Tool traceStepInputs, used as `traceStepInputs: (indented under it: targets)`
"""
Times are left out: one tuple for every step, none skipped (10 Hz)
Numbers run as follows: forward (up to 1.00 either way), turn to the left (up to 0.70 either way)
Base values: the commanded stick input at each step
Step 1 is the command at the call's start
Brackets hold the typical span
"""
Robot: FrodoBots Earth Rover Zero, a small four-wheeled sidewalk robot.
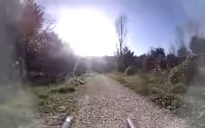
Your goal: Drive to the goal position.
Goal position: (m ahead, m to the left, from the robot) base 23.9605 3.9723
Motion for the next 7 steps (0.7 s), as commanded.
traceStepInputs:
  targets:
    - [0.5,0.0]
    - [0.5,0.0]
    - [0.5,0.0]
    - [0.5,0.0]
    - [0.5,0.0]
    - [0.5,0.0]
    - [0.5,0.0]
